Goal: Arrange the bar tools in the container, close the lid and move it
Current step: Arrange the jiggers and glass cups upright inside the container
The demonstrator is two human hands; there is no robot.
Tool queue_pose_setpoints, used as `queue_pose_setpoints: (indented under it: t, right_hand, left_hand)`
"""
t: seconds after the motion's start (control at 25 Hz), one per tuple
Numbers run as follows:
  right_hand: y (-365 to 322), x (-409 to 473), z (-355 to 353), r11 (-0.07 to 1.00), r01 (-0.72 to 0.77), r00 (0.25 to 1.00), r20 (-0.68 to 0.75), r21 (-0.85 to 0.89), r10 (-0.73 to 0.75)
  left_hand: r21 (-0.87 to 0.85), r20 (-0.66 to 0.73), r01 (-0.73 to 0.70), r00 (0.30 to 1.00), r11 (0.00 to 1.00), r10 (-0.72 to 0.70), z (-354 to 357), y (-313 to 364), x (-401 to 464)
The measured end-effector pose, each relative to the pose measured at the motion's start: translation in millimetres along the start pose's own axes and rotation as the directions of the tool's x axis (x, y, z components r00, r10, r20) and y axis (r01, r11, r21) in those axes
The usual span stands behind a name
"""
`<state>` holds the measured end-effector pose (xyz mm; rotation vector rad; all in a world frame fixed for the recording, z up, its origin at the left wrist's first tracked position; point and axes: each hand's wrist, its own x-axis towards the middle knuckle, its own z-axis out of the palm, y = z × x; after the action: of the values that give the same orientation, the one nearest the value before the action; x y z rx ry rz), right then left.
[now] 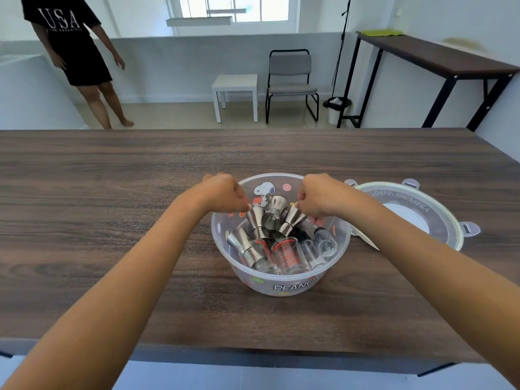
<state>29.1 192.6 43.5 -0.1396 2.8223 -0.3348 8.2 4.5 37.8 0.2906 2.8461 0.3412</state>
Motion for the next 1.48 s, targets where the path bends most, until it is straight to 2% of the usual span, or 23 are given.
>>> queue_pose_setpoints:
  t: [0.12, 0.28, 0.36, 0.48, 0.56, 0.68, 0.88, 1.0, 1.16, 1.32, 1.48]
  right_hand:
    - [-7, 15, 2, 0.991, -0.127, 0.982, 0.148, 0.038, 0.120]
    - [-9, 18, 3, 0.984, -0.156, 0.967, 0.217, 0.086, 0.135]
    - [-8, 18, -1, 0.967, -0.163, 0.967, 0.224, 0.197, 0.117]
    - [-5, 6, -12, 0.947, -0.138, 0.986, 0.128, 0.289, 0.105]
    - [-1, -3, -14, 0.972, -0.058, 0.997, -0.040, 0.226, 0.069]
    - [2, -16, -9, 0.989, 0.054, 0.969, -0.247, 0.138, -0.018]
    - [8, -15, -2, 0.988, 0.154, 0.900, -0.413, -0.001, -0.141]
    - [10, -11, 4, 0.980, 0.166, 0.886, -0.421, -0.108, -0.197]
    - [9, -5, 8, 0.964, 0.188, 0.912, -0.330, -0.189, -0.242]
    - [6, -2, 2, 0.968, 0.146, 0.946, -0.258, -0.204, -0.197]
    - [-2, 2, -11, 0.972, 0.195, 0.929, -0.293, -0.127, -0.225]
  left_hand:
    - [0.020, 0.065, 0.010, 0.998, 1.000, -0.011, -1, 8, 7]
    - [-0.052, 0.039, 0.032, 0.999, 0.998, -0.030, 3, 11, 12]
    - [-0.128, 0.039, 0.040, 0.999, 0.991, -0.036, 4, 9, 12]
    - [-0.213, 0.030, 0.033, 0.999, 0.976, -0.027, 0, 5, 9]
    - [-0.240, 0.021, 0.021, 1.000, 0.970, -0.016, -2, 4, 7]
    - [-0.252, 0.012, 0.008, 1.000, 0.968, -0.006, -3, 3, 5]
    - [-0.263, 0.020, 0.003, 1.000, 0.965, 0.002, -3, 1, 4]
    - [-0.273, 0.018, 0.000, 1.000, 0.962, 0.005, -3, 1, 4]
    - [-0.271, 0.024, -0.004, 1.000, 0.962, 0.011, -5, 0, 1]
    - [-0.281, 0.020, -0.007, 1.000, 0.960, 0.013, -7, 0, -2]
    - [-0.282, -0.008, -0.015, 1.000, 0.959, 0.013, -9, 0, -4]
